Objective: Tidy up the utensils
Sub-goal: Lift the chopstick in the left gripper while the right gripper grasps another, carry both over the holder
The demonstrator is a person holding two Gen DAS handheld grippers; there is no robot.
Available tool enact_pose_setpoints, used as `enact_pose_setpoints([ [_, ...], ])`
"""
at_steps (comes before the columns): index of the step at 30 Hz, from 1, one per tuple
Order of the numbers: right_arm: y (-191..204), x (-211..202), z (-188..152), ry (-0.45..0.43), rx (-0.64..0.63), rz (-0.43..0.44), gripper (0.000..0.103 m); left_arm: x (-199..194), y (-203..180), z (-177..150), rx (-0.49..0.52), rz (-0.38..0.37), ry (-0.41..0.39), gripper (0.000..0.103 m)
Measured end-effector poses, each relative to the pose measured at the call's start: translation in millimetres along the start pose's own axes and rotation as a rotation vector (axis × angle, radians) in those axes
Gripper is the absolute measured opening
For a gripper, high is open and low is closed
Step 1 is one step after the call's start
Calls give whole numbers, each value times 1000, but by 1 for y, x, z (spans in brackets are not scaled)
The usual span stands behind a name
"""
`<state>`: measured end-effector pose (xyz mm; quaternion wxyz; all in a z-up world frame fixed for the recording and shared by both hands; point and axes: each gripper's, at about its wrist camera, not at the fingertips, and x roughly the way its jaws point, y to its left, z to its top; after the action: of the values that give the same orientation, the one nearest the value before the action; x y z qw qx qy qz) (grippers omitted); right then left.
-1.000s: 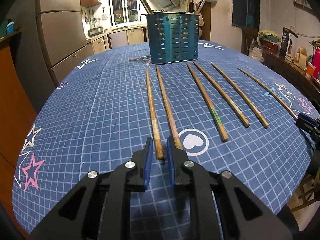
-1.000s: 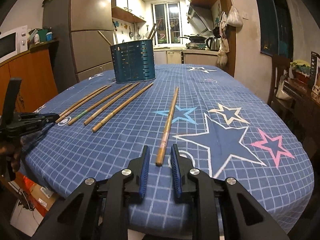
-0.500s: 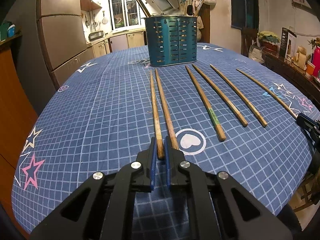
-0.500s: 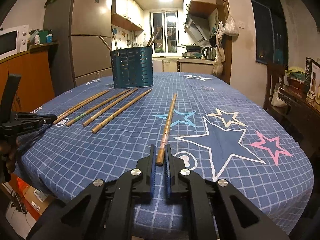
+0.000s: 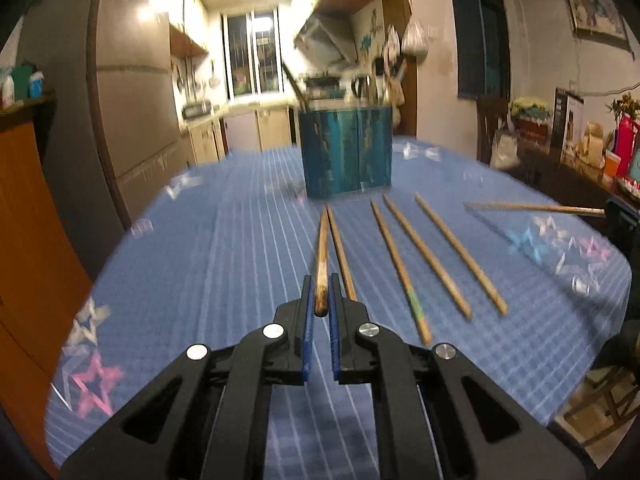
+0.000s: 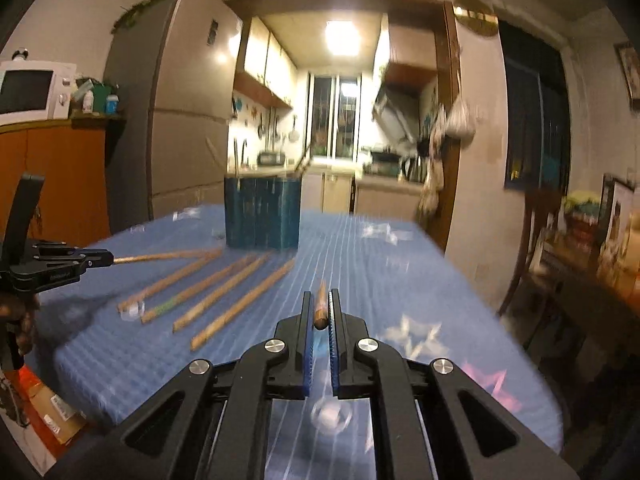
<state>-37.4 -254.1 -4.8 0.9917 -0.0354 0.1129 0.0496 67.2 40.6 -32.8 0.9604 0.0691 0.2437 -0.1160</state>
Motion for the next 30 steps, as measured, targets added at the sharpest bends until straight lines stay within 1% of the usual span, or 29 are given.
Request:
enact_pose_setpoints([
  [3, -12, 4, 32, -55, -12, 15, 8, -11, 6, 33, 11, 17, -91, 5],
  [4, -15, 6, 46, -78, -23, 25, 8, -17, 8, 49, 18, 25, -135, 5],
  [6, -27, 15, 74, -99, -8, 67, 8, -21, 10, 72, 22, 26, -186, 5],
  [7, -31, 19, 82, -103, -6, 76, 8, -23, 10, 87, 30, 31, -220, 5],
  [10, -45, 38, 112, -108, 3, 107, 8, -25, 9, 118, 42, 18, -262, 5],
  [13, -55, 57, 139, -83, 25, 158, 8, -21, 12, 150, 49, 2, -280, 5],
  [17, -62, 71, 166, -74, 41, 193, 8, -28, 11, 176, 53, -7, -301, 5],
  [22, -63, 87, 196, -72, 60, 225, 8, -35, 13, 199, 36, -40, -321, 5],
  [30, -59, 112, 241, -57, 85, 278, 8, -25, 12, 228, 13, -72, -322, 5],
])
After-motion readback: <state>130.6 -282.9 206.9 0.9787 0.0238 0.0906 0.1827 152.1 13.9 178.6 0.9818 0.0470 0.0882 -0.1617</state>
